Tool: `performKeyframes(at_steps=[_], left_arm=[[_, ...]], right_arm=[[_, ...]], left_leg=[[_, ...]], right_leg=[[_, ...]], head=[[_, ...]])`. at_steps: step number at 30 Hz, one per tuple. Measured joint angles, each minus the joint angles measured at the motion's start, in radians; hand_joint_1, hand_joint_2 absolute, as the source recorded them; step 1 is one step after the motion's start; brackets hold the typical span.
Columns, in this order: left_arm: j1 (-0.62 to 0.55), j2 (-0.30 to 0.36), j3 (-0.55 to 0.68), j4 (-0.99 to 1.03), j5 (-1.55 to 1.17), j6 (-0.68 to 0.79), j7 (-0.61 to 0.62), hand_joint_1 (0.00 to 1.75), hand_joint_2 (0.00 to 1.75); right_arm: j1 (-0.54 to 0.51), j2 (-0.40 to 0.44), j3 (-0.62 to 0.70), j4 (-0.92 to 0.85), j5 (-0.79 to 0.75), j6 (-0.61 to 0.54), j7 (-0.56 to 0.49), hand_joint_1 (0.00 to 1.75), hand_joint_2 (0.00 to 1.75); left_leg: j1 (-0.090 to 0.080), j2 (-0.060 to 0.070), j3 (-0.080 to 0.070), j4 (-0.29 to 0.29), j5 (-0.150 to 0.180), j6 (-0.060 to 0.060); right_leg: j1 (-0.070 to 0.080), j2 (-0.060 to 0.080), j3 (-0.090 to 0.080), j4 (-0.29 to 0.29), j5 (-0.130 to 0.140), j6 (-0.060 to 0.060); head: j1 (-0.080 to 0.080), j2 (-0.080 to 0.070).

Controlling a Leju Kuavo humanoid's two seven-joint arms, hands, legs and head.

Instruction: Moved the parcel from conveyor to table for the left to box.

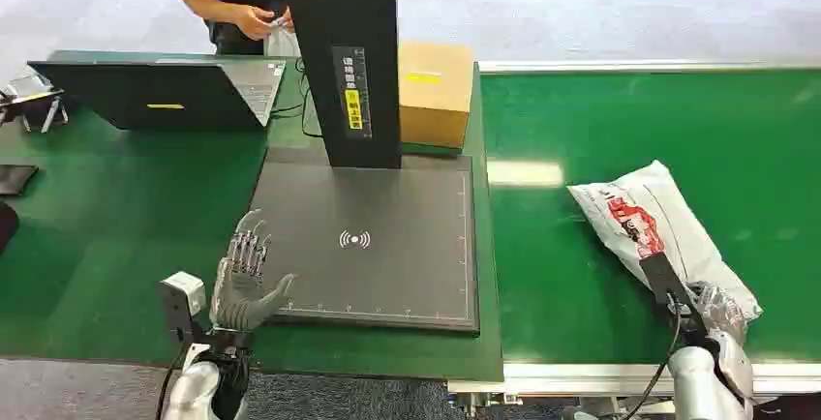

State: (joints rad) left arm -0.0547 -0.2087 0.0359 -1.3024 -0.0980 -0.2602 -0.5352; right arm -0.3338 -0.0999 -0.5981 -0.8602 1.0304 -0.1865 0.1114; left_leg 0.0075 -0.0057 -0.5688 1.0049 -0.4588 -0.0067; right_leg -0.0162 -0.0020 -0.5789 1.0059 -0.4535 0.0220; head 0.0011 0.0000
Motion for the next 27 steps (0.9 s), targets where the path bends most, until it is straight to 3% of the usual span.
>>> performKeyframes(at_steps=[9, 27], left_arm=[[0.002, -0.001, 0.002, -0.001, 0.001, 0.006, -0.002, 0.0, 1.75], [0.007, -0.001, 0.003, -0.015, 0.011, 0.009, -0.012, 0.0, 1.75]], right_arm=[[-0.002, 0.011, 0.03, -0.006, -0.029, -0.077, -0.084, 1.75, 1.75], [0.098, 0.092, 0.124, -0.355, -0.148, -0.352, -0.335, 1.75, 1.75]], left_leg=[[0.0, 0.0, 0.0, 0.0, 0.0, 0.0], [0.0, 0.0, -0.001, 0.0, 0.0, 0.0]], right_leg=[[0.0, 0.0, 0.0, 0.0, 0.0, 0.0], [0.0, 0.0, -0.001, 0.0, 0.0, 0.0]], head=[[0.0, 0.0], [0.0, 0.0]])
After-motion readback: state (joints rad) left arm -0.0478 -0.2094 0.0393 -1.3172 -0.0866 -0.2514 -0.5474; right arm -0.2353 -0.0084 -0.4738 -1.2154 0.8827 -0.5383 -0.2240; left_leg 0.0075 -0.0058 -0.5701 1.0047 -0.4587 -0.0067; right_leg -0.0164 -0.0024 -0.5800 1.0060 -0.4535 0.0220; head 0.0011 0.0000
